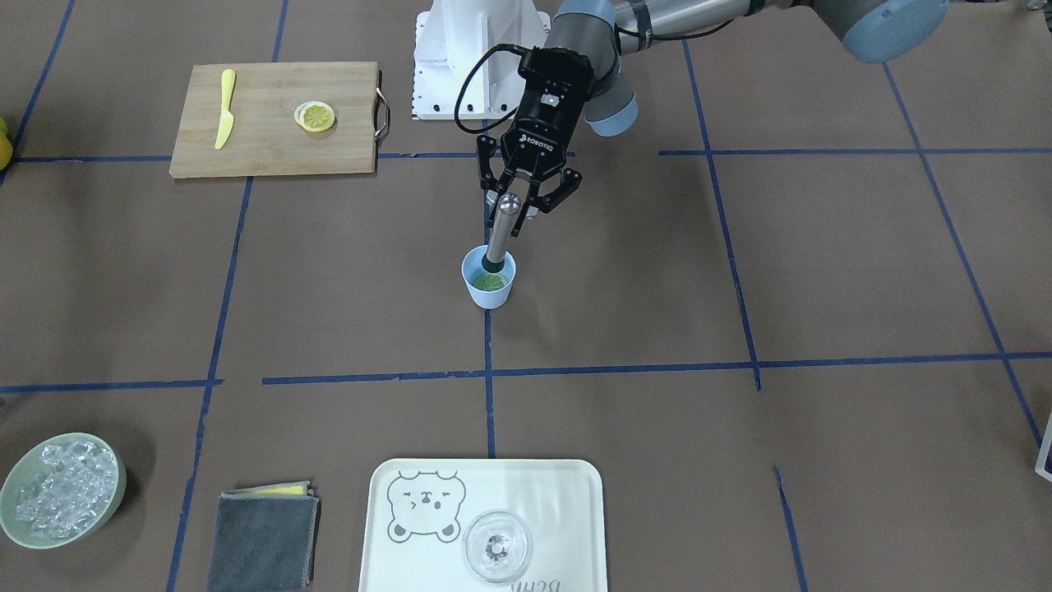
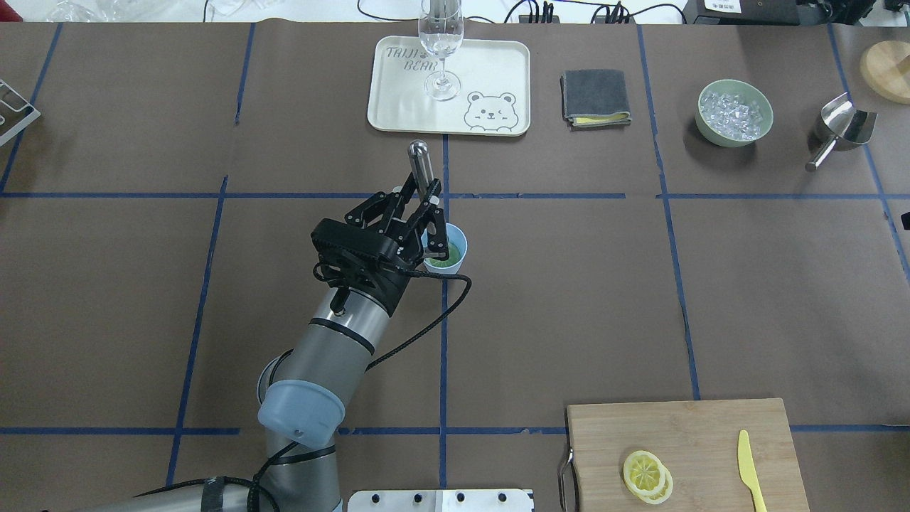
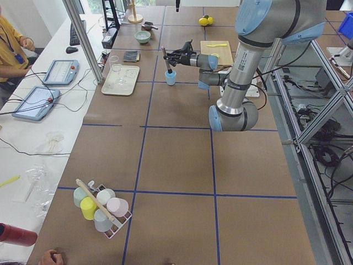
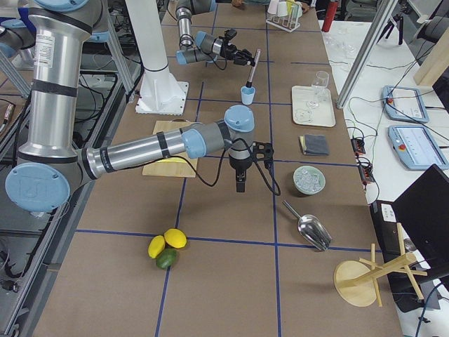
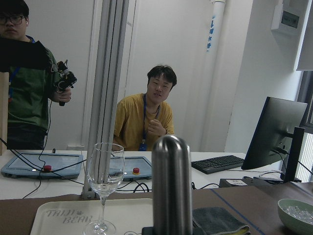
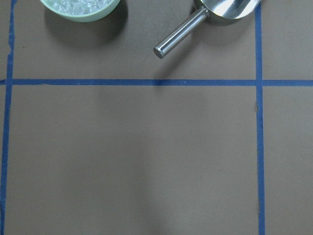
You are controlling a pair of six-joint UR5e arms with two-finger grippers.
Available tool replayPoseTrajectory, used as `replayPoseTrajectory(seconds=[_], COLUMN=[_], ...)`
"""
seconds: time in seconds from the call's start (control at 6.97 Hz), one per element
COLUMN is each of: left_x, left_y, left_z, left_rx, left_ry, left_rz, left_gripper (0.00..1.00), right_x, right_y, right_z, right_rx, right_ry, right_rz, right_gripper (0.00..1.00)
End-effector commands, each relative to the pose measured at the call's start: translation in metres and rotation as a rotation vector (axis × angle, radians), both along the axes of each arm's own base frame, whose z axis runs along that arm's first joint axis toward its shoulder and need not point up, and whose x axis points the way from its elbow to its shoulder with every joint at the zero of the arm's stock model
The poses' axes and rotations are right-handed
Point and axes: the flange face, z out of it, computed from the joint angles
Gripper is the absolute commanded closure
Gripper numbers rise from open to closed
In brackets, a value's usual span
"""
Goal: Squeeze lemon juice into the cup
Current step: 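Press the muddler down into the blue cup with the left gripper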
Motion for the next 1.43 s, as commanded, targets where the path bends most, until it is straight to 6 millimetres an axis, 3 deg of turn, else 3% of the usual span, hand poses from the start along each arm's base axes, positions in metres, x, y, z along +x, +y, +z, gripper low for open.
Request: replayPoseTrajectory(seconds=[0.0, 0.72, 1.29], left_x=[0.015, 0.04, 0.039], left_y=[-0.003, -0.008, -0.008], left_z=[0.005, 0.033, 0.027], left_rx=[-0.006, -0.024, -0.021], left_ry=[-0.027, -0.099, -0.089], left_rz=[0.0, 0.003, 0.003], left_gripper=[1.0, 1.0, 1.0], right_x=[0.0, -0.001, -0.002], right_y=[0.0, -0.004, -0.007], right_z=[0.001, 0.004, 0.005], right_rx=[-0.001, -0.002, -0.006], right_ry=[0.003, 0.006, 0.007], right_rz=[0.0, -0.001, -0.004], right_gripper=[0.0, 0.0, 0.0])
